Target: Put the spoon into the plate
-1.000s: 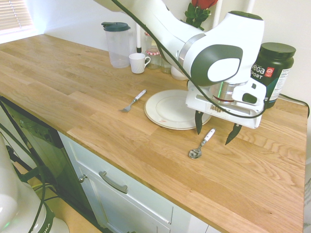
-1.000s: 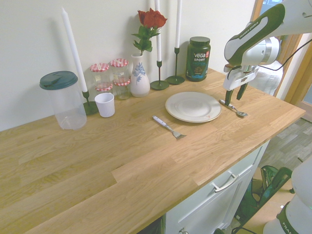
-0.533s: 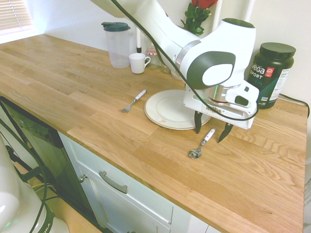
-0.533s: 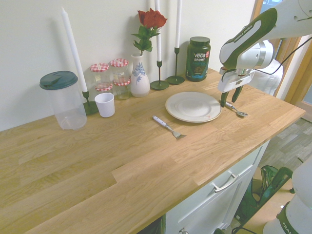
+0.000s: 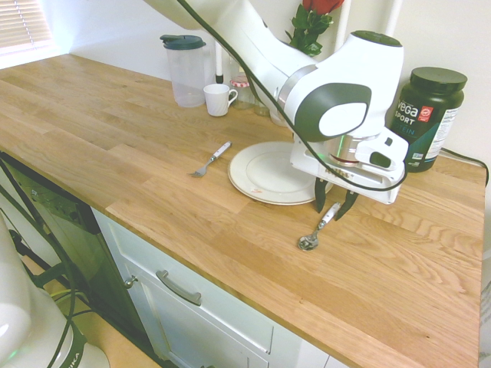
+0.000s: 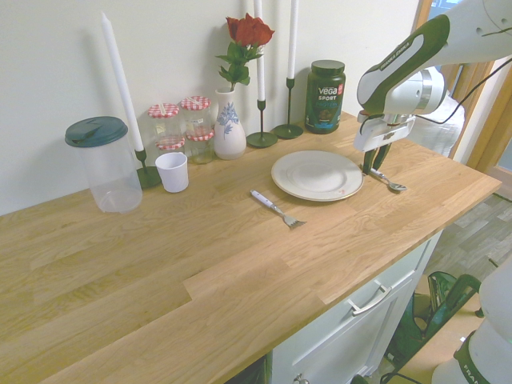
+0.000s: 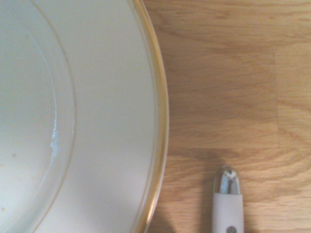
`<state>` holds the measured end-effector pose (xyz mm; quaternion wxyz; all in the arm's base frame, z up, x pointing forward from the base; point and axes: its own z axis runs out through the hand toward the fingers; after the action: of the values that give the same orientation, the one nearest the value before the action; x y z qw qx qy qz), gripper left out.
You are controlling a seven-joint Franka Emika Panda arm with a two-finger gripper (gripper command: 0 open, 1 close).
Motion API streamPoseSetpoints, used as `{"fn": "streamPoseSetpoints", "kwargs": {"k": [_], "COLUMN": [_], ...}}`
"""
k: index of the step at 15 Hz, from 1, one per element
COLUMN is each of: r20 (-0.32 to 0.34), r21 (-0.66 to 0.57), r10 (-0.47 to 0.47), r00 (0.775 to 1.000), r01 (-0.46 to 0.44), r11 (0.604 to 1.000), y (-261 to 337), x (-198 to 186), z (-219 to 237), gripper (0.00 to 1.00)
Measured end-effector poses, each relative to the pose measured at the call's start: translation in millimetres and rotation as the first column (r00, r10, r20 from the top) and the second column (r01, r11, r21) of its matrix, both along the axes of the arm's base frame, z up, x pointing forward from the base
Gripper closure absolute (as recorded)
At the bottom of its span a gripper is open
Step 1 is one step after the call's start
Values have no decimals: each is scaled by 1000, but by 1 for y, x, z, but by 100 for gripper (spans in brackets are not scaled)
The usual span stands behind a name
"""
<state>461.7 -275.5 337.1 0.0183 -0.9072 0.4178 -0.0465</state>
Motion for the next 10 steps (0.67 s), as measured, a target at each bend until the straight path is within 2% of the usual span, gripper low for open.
{"fn": "streamPoseSetpoints", "kwargs": {"k": [7,10], "r20": [9,34], "r21": [3,7], "r10": [-21,-34], "r00": [1000,999], "r01": [21,34], "r11": [1000,999], "y": [-8,-17], "x": [-3,1], "z": [3,31], "gripper": [100,100]}}
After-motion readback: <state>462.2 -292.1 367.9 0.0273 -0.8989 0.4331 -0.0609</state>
